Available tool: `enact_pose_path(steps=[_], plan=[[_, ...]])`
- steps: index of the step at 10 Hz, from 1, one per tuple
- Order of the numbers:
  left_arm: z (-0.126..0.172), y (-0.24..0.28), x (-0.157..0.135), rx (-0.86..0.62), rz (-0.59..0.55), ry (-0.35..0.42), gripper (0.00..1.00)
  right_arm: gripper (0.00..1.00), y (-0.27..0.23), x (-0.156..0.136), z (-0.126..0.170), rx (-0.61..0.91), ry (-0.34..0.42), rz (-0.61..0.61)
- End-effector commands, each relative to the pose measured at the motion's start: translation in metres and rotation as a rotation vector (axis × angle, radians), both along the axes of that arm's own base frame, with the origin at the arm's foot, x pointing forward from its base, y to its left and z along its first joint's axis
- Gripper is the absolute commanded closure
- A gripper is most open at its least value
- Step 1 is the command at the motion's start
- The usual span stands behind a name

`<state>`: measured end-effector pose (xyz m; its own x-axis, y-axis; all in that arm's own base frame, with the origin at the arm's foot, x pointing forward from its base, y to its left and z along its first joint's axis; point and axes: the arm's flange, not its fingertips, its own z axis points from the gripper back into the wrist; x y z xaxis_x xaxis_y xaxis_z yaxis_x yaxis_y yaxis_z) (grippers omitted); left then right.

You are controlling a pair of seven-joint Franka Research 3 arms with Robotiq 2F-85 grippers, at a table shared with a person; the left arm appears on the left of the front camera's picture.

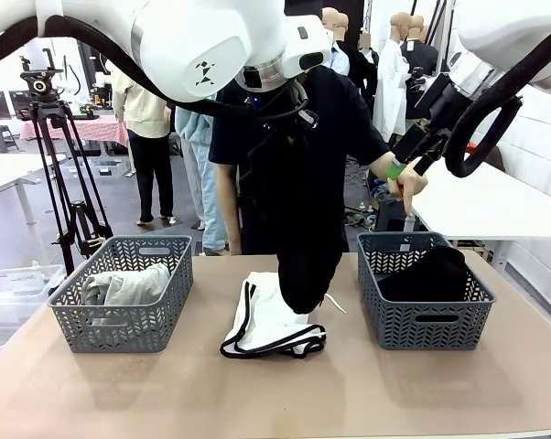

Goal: Sort the tops and bottoms.
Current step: Sort the clothes according to human instructions.

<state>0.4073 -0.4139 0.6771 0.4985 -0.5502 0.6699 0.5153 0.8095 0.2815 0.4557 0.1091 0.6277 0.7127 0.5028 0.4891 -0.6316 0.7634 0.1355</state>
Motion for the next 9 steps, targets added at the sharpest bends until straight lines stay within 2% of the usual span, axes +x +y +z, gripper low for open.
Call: enact_pose_path(steps=[1,3,4,6,9], plan=[[0.003,0.003,-0.001,0.001,-0.001,-0.008,1.0,0.0,0.0,-0.003,-0.004,-0.01,-0.002,-0.014],[0.003,0.003,-0.001,0.001,-0.001,-0.008,1.0,0.0,0.0,0.0,0.0,0.0,0.0,0.0],[0.003,0.003,-0.001,0.001,-0.001,-0.008,1.0,0.0,-0.003,-0.008,0.008,-0.008,-0.015,-0.009],[0.003,0.003,-0.001,0.001,-0.001,-0.008,1.0,0.0,-0.02,-0.04,0.035,-0.049,-0.098,-0.065],[0.003,0.003,-0.001,0.001,-0.001,-0.008,1.0,0.0,-0.053,-0.077,0.058,-0.075,-0.151,-0.193]])
